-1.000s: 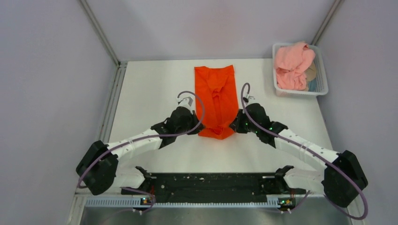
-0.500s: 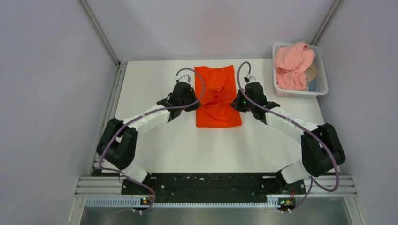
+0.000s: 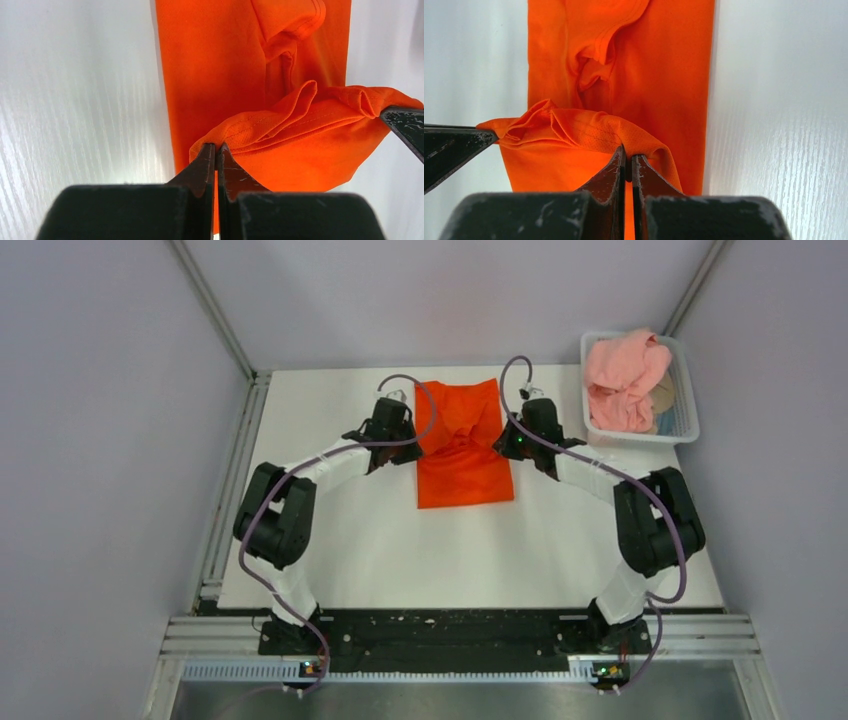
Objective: Fold and stack the t-shirts
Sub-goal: Fold the folded rectangular tshirt in 1/3 of the way, then grab one side of the 2/3 rectangular tshirt with both arms
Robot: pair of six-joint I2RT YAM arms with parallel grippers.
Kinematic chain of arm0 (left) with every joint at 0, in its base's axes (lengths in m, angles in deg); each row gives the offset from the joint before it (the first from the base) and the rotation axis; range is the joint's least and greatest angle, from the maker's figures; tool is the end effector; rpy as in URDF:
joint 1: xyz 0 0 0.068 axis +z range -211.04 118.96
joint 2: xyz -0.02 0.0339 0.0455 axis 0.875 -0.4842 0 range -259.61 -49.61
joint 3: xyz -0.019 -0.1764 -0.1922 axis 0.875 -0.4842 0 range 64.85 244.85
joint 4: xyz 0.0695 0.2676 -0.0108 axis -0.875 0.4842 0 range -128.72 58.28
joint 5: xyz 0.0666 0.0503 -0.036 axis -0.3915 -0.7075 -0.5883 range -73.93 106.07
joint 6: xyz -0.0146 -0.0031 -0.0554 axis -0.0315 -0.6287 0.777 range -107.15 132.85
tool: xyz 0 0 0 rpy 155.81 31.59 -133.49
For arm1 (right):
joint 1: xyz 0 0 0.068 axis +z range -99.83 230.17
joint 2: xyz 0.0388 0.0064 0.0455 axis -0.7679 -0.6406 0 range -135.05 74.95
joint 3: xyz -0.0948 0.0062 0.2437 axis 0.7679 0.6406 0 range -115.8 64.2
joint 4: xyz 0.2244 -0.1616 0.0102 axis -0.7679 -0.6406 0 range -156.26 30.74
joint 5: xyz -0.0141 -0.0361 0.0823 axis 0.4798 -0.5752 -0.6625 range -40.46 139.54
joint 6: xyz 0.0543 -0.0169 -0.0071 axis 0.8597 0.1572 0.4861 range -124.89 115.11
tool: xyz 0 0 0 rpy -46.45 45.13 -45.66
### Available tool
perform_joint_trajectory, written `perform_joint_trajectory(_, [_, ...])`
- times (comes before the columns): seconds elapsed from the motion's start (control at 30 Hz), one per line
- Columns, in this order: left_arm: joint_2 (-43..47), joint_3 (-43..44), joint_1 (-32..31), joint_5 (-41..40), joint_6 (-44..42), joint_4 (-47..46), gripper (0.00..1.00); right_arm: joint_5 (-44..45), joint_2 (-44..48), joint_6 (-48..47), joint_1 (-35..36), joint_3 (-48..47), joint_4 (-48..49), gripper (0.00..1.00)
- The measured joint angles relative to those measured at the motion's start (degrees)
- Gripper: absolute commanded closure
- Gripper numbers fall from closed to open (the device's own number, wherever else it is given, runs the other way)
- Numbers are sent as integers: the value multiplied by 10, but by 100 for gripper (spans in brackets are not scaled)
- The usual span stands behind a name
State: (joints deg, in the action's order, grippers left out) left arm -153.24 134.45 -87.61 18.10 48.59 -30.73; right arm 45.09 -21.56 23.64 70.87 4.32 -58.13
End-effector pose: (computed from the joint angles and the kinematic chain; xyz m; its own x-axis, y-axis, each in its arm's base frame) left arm 0.3702 -0.1867 0.1856 -0.7608 -0.2722 -0.5892 0.0322 0.8908 -0.4532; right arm 0.3611 0.1398 0.1900 -0.6738 0.2545 -0.6937 -0.1021 0.8978 0.4285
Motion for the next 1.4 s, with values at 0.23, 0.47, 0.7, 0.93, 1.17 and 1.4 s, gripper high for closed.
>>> perform_joint_trajectory(0.23, [-50,37,13,32,-7,3,90,-9,-50,-1,-14,-13,14,100])
perform_joint_trajectory(0.47, [-75,61,19,40,-16,10,23,-11,-82,-7,-25,-44,19,26])
perform_joint_trajectory(0.7, [-34,30,23,46,-14,7,1,-12,-52,-15,-29,-37,24,1])
perform_joint_trajectory(0.93, [102,-132,16,76,9,-24,1,-20,94,-10,-29,111,23,1])
perform_joint_trajectory(1.17, [143,-236,-24,77,45,-42,18,-41,158,7,-29,213,22,5])
perform_joint_trajectory(1.4, [118,-247,-36,76,68,-72,44,-32,156,25,-29,224,13,26])
